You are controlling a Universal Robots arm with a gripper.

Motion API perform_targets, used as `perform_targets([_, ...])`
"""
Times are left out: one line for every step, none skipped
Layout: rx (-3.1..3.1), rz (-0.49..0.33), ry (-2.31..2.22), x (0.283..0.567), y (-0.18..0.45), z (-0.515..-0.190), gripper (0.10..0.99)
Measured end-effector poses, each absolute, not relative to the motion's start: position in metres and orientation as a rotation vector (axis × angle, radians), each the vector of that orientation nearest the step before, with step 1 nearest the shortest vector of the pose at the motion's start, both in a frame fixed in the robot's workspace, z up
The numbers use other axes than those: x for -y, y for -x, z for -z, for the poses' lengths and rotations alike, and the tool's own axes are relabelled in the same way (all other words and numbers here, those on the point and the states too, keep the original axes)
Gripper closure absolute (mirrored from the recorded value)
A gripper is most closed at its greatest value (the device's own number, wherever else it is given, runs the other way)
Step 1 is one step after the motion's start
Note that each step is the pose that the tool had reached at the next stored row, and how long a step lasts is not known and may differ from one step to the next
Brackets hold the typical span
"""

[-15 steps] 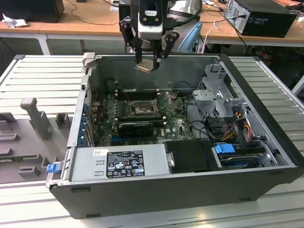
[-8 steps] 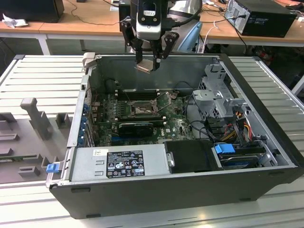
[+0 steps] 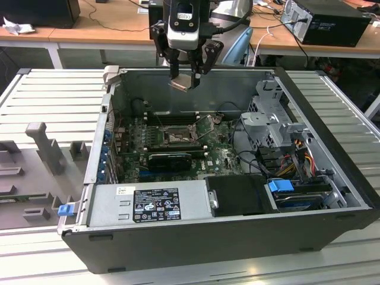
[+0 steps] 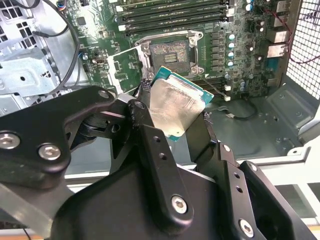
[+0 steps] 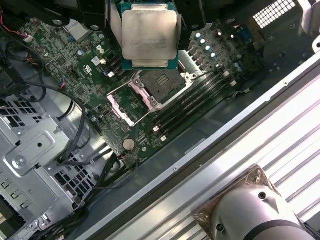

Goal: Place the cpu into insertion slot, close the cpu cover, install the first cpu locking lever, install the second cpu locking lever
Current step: 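Place the cpu into insertion slot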

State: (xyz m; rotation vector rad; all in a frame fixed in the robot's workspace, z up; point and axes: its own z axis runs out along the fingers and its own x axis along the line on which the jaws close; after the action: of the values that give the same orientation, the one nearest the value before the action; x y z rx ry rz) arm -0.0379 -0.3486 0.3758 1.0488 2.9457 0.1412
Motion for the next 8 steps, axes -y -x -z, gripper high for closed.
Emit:
perform_targets([-2.941, -0.141, -1.059, 0.3486, 0.0379, -0.3758, 0.557])
perform_targets([-2.938, -0.141, -1.069, 0.3486, 0.0379, -0.3758, 0.557])
perform_targets([-2.934, -0.141, -1.078, 0.3486, 0.0379, -0.3757, 0.557])
perform_targets([-2.930, -0.141, -1.088, 0.3486, 0.0379, -0.3756, 0.557])
perform_targets([-2.928, -0.141, -1.094, 0.3486, 0.0379, -0.3756, 0.557])
perform_targets([-2.924, -0.141, -1.102, 0.3486, 0.0379, -0.3755, 0.557])
perform_targets([-2.921, -0.141, -1.109, 0.3486, 0.0379, -0.3755, 0.557])
perform_targets([-2.918, -0.141, -1.117, 0.3486, 0.0379, -0.3754, 0.557])
